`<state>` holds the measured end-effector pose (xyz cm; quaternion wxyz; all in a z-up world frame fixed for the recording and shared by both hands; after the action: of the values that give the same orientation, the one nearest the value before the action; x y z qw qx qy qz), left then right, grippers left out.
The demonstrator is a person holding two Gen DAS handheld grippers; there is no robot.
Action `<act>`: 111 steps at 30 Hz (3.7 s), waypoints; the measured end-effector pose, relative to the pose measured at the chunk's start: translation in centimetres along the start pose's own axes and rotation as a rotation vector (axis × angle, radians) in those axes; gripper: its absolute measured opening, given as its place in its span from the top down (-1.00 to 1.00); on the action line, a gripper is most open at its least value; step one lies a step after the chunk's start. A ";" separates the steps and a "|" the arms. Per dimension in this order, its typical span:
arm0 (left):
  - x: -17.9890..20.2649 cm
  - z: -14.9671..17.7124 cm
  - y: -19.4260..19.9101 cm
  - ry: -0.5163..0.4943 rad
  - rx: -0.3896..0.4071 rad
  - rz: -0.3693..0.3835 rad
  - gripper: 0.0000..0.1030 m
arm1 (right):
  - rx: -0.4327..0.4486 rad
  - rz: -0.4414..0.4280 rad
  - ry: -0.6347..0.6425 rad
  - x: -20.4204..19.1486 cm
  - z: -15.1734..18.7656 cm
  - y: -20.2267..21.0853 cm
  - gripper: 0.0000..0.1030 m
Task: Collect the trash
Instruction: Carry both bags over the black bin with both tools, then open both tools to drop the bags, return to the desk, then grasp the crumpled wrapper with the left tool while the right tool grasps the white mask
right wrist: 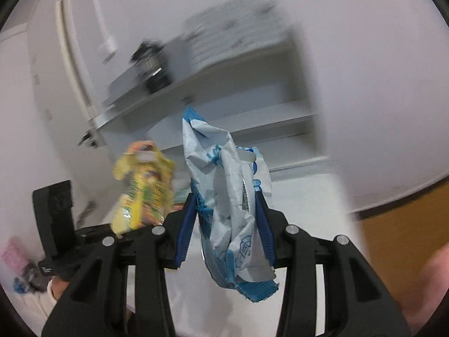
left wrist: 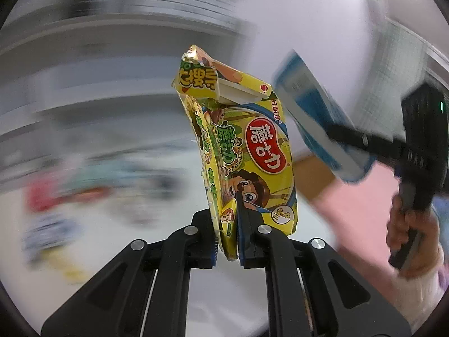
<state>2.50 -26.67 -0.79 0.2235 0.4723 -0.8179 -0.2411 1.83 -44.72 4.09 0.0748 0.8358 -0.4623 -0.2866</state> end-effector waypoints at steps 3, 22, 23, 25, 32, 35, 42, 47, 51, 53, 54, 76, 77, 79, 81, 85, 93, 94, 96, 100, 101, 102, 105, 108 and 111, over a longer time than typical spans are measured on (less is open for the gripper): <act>11.5 1.5 -3.1 -0.200 -0.062 0.157 0.82 | 0.068 0.194 -0.056 6.0 2.2 9.2 0.19; 23.5 31.7 -31.2 -0.571 -0.848 0.037 0.82 | -0.261 0.355 -1.093 37.5 47.0 7.4 0.21; 24.0 31.8 -31.3 -0.566 -0.840 0.038 0.82 | -0.252 0.342 -1.111 37.9 47.3 7.2 0.15; 25.0 31.3 -31.3 -0.545 -0.818 0.074 0.76 | -0.232 0.310 -1.157 38.1 47.2 7.1 -0.18; 26.5 27.2 -26.3 -0.642 -0.492 0.200 -0.76 | -0.212 0.426 -1.084 37.7 42.3 11.7 -0.63; 27.1 22.8 -19.8 -0.638 -0.320 0.299 -0.77 | -0.172 0.644 -0.878 35.6 36.6 15.6 -0.65; 20.2 7.9 -1.9 -0.533 0.149 0.380 -0.87 | 0.085 0.854 -0.228 21.8 18.9 18.3 -0.89; 7.1 2.9 3.1 -0.386 0.231 0.153 -0.87 | 0.116 0.690 -0.100 14.4 13.4 12.7 -0.89; -7.0 2.8 5.4 -0.268 0.193 -0.171 -0.87 | 0.072 0.533 -0.073 10.5 10.9 5.0 -0.89; -14.1 3.9 7.0 -0.183 0.160 -0.305 -0.87 | 0.048 0.468 -0.046 8.0 10.2 2.2 -0.89; -18.0 4.6 7.7 -0.135 0.142 -0.369 -0.87 | 0.031 0.437 -0.026 6.7 9.6 0.4 -0.89; -33.4 10.2 1.6 0.115 -0.123 -0.555 -0.87 | -0.352 -0.010 0.169 -8.2 10.0 -27.0 -0.87; -33.3 10.1 1.4 0.102 -0.129 -0.556 -0.87 | -0.355 -0.009 0.188 -8.5 9.7 -27.5 -0.82; -33.2 9.8 0.8 0.070 -0.144 -0.556 -0.87 | -0.376 -0.013 0.206 -8.9 9.6 -28.4 -0.64; -33.1 9.9 0.2 0.053 -0.157 -0.550 -0.87 | -0.408 -0.034 0.215 -9.3 9.8 -29.4 -0.50; -32.7 10.4 -0.6 0.028 -0.186 -0.515 -0.60 | -0.458 -0.024 0.242 -9.5 10.3 -30.8 -0.49; -33.2 10.8 -1.0 0.083 -0.211 -0.437 0.29 | -0.502 0.052 0.313 -8.6 11.4 -32.3 0.44; -33.3 10.8 -0.8 0.100 -0.202 -0.433 0.35 | -0.494 0.054 0.307 -8.6 11.3 -32.2 0.47; -33.5 10.7 -0.1 0.116 -0.186 -0.442 0.36 | -0.472 0.043 0.298 -8.9 11.0 -31.6 0.52; -33.5 10.5 1.0 0.117 -0.169 -0.459 0.37 | -0.441 0.031 0.301 -9.4 10.3 -30.5 0.55; -33.5 10.4 1.2 0.116 -0.168 -0.462 0.37 | -0.433 0.028 0.304 -9.6 10.0 -30.3 0.55; -33.4 10.4 1.4 0.115 -0.166 -0.463 0.37 | -0.423 0.024 0.307 -9.8 9.7 -29.9 0.55; -32.9 10.1 2.2 0.106 -0.155 -0.469 0.37 | -0.389 0.010 0.308 -10.2 8.6 -28.8 0.55; -32.2 10.0 2.9 0.095 -0.143 -0.470 0.37 | -0.386 0.000 0.308 -10.4 8.8 -28.1 0.55; -31.6 9.8 3.7 0.090 -0.129 -0.479 0.37 | -0.436 -0.018 0.296 -10.2 10.7 -28.0 0.55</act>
<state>8.55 4.52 -10.62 0.2259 0.6477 -0.6547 -0.3176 12.23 -19.15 -11.49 0.3174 0.8369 -0.3660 -0.2549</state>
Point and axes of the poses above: each gripper's, at about its wrist camera, not at the fingertips, and y roughly against the way its jaws point, x to its right, z to its underside, the point moved 7 cm from there along -y, roughly the way its jaws point, and after that the axes turned 10 degrees about -z, right-handed, at the moved point
